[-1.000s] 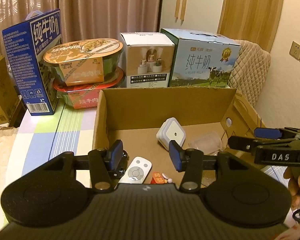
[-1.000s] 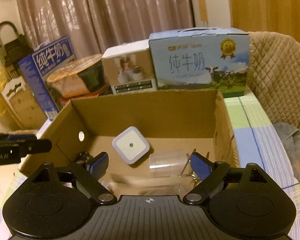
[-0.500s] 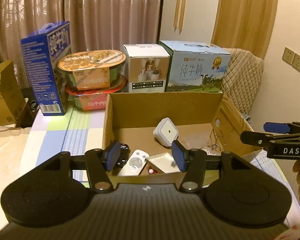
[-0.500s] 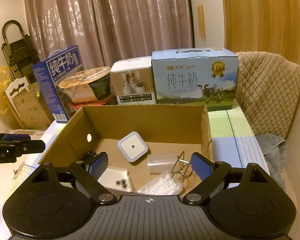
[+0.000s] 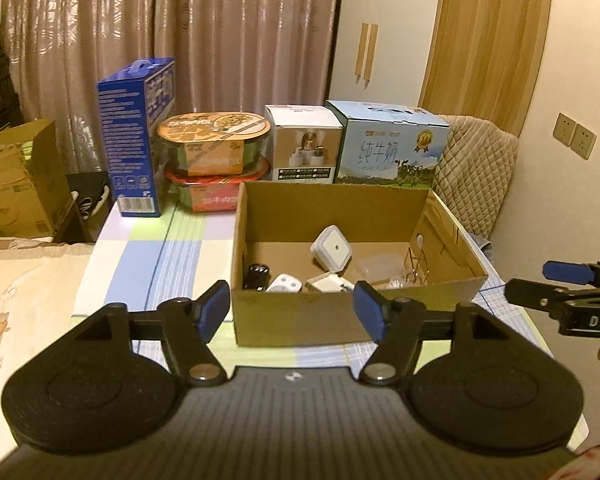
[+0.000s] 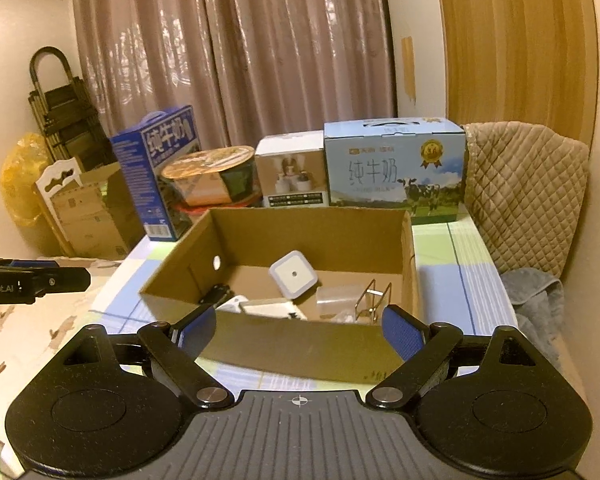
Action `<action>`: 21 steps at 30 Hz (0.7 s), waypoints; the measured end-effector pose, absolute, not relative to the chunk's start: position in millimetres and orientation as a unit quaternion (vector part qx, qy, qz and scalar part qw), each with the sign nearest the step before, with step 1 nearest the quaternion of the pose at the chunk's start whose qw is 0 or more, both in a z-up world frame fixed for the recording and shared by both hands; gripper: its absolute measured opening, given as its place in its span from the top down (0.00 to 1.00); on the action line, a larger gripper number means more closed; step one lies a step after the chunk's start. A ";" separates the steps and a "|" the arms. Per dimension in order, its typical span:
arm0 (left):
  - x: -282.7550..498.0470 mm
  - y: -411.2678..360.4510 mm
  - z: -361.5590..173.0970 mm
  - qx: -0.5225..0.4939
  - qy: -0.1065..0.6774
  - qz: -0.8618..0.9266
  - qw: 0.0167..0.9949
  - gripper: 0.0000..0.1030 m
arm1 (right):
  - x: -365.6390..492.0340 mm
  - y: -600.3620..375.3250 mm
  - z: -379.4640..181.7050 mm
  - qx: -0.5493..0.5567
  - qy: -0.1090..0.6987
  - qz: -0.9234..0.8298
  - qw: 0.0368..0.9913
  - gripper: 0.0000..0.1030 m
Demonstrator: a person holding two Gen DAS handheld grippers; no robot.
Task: Organize rigid objects
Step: 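Withdraw both tools from the box toward the jar and plug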
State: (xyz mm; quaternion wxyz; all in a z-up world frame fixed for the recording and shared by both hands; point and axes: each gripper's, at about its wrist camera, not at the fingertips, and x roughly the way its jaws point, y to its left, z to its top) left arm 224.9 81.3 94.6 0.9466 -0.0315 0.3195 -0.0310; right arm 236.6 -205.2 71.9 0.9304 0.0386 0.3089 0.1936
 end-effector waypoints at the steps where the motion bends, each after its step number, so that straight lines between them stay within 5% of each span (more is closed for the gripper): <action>1: 218.1 82.7 94.5 -0.034 0.319 -0.030 0.947 0.35 | 229.5 -205.9 72.5 0.040 0.308 0.194 0.931 0.15; 17: 127.6 82.3 66.3 -0.043 0.308 -0.013 0.950 0.02 | 129.5 -208.7 44.5 0.002 0.300 0.210 0.931 0.15; 21: 119.4 71.8 59.6 -0.026 0.303 -0.024 0.952 0.01 | 111.6 -203.8 29.2 -0.033 0.288 0.210 0.934 0.15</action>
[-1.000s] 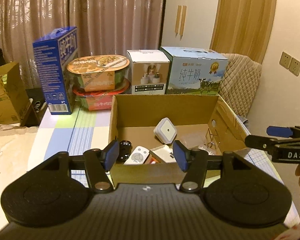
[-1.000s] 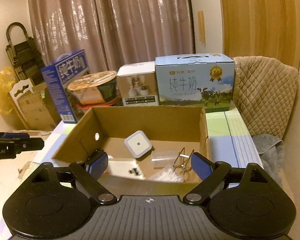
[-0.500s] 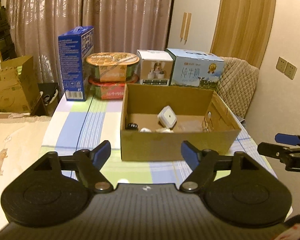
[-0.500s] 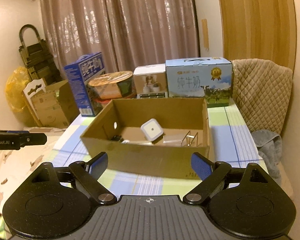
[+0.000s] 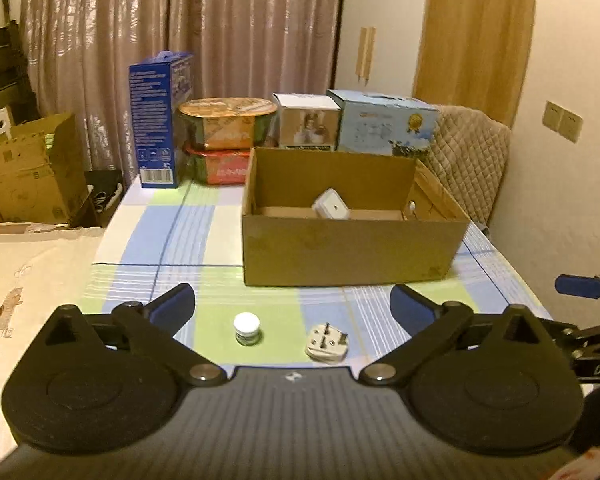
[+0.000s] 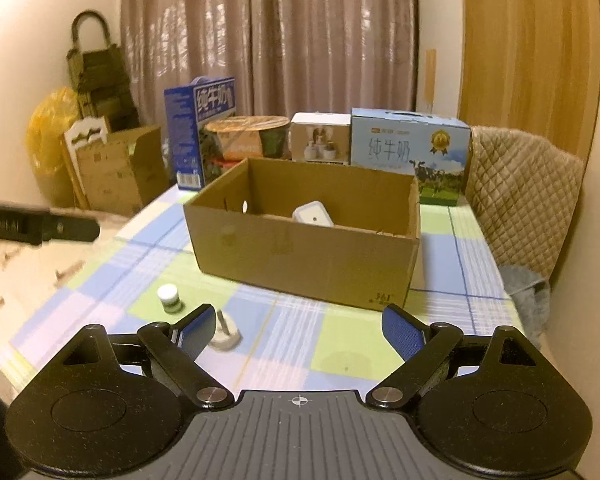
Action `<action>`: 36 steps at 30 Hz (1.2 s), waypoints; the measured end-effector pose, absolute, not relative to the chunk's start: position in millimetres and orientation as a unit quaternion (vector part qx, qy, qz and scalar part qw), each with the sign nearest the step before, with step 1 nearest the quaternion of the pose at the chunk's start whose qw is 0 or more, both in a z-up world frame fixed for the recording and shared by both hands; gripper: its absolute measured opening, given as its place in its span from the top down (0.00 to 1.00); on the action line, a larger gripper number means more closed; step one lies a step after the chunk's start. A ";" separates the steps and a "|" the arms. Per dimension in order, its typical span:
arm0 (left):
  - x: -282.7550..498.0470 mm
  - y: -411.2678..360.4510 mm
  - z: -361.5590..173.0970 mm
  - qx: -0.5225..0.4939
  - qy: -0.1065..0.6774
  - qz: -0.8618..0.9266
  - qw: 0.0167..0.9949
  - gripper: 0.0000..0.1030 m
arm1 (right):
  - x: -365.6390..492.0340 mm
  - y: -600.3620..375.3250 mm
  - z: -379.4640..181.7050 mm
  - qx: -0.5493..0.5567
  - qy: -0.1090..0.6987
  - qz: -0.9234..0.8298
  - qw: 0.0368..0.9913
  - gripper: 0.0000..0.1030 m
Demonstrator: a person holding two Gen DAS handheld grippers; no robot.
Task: Organize rigid objects
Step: 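Withdraw both tools from the box toward the jar and plug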
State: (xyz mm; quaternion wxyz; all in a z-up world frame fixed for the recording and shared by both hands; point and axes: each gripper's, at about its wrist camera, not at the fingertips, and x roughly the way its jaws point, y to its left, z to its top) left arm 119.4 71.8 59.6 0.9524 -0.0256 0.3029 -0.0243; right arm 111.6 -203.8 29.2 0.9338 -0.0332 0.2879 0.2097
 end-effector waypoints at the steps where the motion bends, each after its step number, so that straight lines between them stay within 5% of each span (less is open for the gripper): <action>1: 118.8 69.9 57.1 -0.024 0.305 -0.027 0.952 0.01 | 108.9 -203.4 26.1 -0.036 0.288 0.207 0.934 0.15; 36: 145.3 87.5 -18.0 -0.006 0.383 -0.015 0.924 0.01 | 120.7 -177.6 -33.0 -0.019 0.351 0.219 0.910 0.15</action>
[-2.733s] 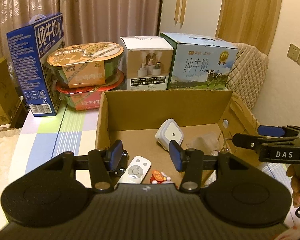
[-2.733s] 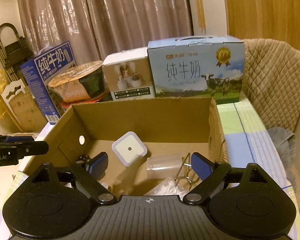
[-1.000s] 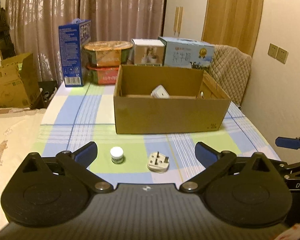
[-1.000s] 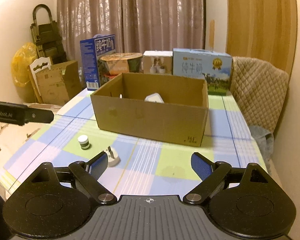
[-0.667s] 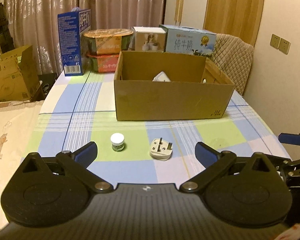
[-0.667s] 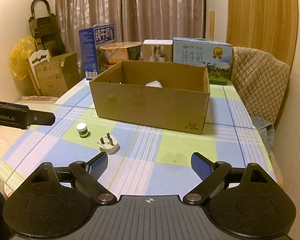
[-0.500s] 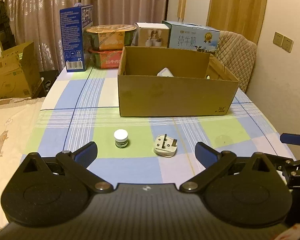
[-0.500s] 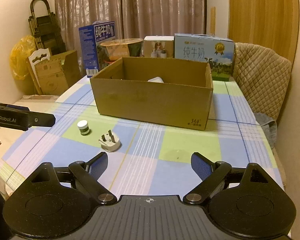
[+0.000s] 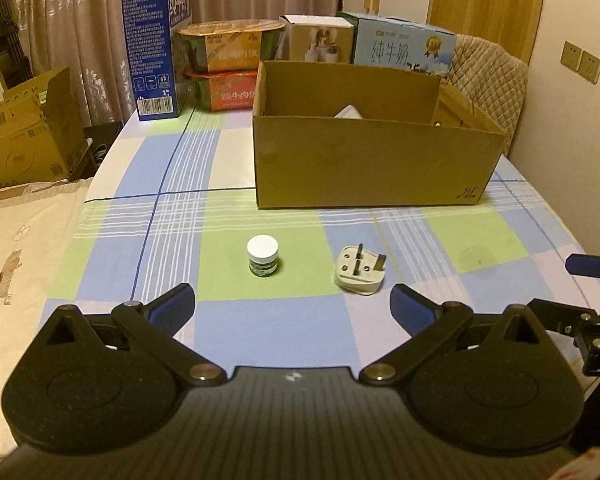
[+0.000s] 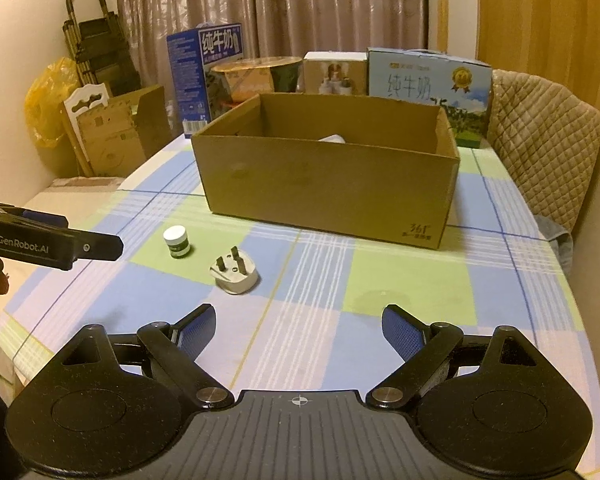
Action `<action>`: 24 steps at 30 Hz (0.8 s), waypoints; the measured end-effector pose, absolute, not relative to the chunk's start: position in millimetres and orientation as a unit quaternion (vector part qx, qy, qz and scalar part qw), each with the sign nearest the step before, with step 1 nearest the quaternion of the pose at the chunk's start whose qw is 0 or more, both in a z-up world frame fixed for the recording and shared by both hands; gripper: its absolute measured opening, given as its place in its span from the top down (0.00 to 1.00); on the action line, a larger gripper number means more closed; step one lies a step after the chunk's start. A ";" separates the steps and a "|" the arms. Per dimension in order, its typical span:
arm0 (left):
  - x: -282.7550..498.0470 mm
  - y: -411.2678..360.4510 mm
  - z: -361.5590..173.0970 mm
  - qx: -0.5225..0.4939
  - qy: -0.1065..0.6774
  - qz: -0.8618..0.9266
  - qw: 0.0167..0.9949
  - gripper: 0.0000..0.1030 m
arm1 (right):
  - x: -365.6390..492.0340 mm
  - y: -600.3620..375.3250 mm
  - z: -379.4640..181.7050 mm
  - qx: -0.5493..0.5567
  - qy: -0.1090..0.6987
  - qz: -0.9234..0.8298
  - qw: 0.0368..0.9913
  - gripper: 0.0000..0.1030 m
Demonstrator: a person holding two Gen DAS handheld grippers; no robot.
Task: Organize rigid objects
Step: 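Withdraw both tools from the box toward the jar and plug, then grasp the white-lidded jar with the left tool while the right tool grasps the white plug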
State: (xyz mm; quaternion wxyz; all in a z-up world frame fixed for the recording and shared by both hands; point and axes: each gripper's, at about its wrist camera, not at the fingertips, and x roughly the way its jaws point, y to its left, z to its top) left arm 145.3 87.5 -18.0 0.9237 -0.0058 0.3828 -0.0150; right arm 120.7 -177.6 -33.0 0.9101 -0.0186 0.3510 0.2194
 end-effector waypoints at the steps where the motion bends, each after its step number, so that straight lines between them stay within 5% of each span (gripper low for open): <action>1: 147.2 88.5 -19.6 -0.005 0.384 -0.015 0.923 0.01 | 122.5 -175.4 -34.4 -0.019 0.352 0.221 0.909 0.15; 24: 194.8 142.0 -82.0 -0.004 0.399 0.009 0.917 0.01 | 186.4 -109.7 -101.0 -0.057 0.362 0.309 0.878 0.15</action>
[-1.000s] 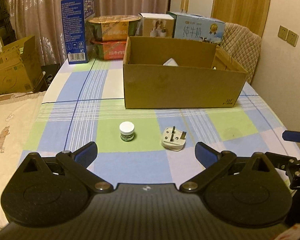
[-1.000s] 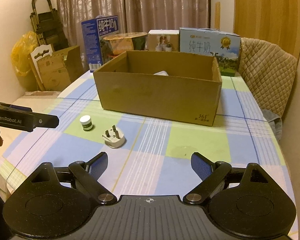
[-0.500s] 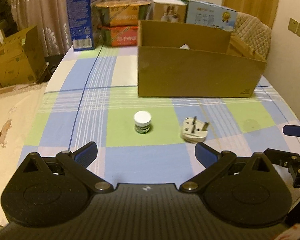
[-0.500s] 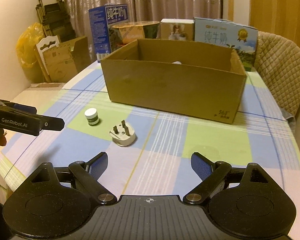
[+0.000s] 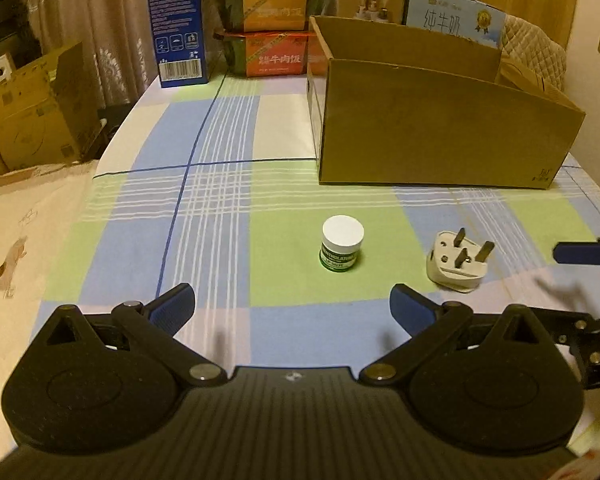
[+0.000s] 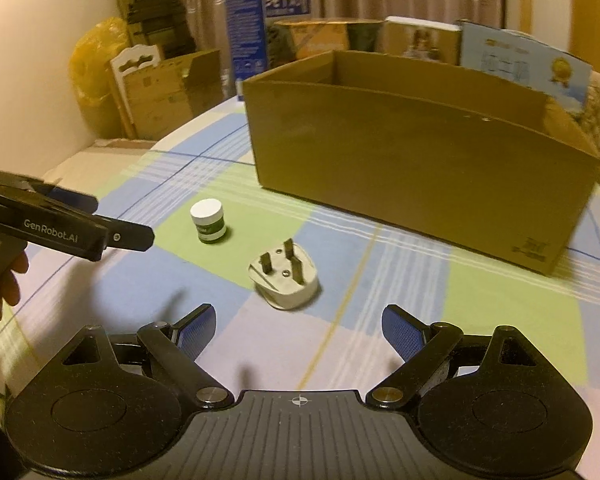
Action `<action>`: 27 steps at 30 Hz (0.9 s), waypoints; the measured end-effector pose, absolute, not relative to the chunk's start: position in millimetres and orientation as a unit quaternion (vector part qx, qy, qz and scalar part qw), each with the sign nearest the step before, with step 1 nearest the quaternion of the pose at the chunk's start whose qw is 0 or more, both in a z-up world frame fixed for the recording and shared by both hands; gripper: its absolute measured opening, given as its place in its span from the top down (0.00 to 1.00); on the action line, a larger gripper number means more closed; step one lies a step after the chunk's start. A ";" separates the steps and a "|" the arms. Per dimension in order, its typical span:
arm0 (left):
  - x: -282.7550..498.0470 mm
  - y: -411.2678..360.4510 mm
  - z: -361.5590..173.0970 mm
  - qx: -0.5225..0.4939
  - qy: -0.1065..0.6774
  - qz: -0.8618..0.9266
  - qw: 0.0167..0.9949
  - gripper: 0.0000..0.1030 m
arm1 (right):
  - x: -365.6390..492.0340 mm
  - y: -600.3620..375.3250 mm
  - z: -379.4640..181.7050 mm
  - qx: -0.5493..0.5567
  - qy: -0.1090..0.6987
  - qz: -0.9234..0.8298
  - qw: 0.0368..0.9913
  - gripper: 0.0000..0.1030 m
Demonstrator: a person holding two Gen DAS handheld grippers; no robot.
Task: Organize rigid objects
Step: 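Grasp the white-lidded jar with the left tool while the right tool grasps the white plug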
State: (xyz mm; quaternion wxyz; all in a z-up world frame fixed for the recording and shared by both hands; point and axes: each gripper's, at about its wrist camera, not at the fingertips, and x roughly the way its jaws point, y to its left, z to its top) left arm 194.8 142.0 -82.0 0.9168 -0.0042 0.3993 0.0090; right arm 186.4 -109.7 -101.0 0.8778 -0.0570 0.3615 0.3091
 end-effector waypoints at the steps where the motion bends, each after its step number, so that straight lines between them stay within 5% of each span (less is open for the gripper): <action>1: 196.7 143.7 -83.3 -0.007 0.398 0.008 0.918 0.01 | 189.8 -107.2 -104.1 -0.060 0.361 0.312 0.877 0.15; 13: 224.0 144.8 -97.0 0.027 0.400 -0.019 0.916 0.01 | 225.9 -77.8 -134.4 -0.079 0.352 0.336 0.870 0.16; 25: 229.4 144.2 -101.1 0.031 0.405 -0.024 0.914 0.01 | 239.7 -60.5 -143.9 -0.095 0.337 0.348 0.870 0.52; 27: 230.6 142.9 -101.9 0.028 0.407 -0.027 0.912 0.01 | 238.1 -60.6 -142.7 -0.096 0.339 0.347 0.869 0.52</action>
